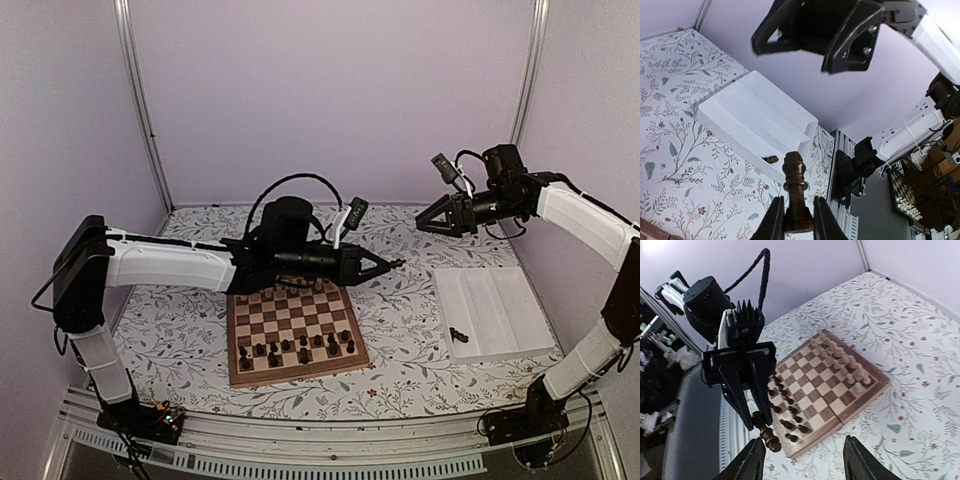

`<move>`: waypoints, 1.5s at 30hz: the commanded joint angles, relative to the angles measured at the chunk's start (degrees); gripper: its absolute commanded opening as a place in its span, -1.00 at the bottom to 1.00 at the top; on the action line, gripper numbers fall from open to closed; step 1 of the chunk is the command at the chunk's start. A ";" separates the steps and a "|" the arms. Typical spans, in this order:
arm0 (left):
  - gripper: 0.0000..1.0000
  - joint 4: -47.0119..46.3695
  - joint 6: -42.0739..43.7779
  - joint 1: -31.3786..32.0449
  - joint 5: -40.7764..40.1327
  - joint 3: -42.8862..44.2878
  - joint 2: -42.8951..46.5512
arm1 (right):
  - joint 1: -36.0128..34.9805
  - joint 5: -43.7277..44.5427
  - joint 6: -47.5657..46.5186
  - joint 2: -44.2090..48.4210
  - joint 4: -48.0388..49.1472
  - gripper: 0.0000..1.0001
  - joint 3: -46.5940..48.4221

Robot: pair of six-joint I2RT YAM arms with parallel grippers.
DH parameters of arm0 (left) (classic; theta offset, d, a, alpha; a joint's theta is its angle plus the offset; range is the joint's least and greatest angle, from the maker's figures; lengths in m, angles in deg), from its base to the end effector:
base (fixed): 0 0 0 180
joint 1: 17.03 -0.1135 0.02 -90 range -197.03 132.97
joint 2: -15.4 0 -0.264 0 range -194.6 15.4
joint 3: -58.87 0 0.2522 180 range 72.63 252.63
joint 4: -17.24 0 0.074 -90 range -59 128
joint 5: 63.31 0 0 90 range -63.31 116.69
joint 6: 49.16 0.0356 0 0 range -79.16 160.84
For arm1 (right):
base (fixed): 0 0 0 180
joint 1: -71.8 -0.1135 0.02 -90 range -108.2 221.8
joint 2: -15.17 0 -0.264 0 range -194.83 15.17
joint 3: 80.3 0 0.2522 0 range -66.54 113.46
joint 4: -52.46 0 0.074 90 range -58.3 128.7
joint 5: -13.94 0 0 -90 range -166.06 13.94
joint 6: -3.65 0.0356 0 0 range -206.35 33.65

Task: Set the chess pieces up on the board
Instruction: Place the chess piece on the chessboard.

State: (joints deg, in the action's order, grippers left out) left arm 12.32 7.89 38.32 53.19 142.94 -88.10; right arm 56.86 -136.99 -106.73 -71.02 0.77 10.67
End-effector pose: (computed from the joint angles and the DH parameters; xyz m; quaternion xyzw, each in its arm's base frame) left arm 0.2268 -0.3561 0.2598 0.2871 0.7278 -0.5451 0.3013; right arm 0.2974 0.1116 0.3313 -0.4206 0.7074 0.4560 0.3386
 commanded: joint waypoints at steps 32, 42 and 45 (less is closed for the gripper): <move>-0.85 -8.72 1.37 0.57 -2.29 7.86 -6.32 | -3.02 -19.78 13.45 -4.87 9.11 -0.40 -8.76; -0.59 -5.40 2.35 0.46 -4.08 8.35 -5.94 | -3.05 -17.40 12.98 -4.13 8.66 -0.94 -6.76; -0.41 1.07 7.27 0.38 -6.34 7.57 -2.34 | -3.35 -10.93 7.92 -3.47 1.99 -1.00 -1.40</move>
State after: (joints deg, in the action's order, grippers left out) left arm 6.51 9.77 38.37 50.30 150.00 -93.96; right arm 54.15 -155.00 -93.90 -76.92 8.15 3.00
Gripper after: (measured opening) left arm 0.261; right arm 0.158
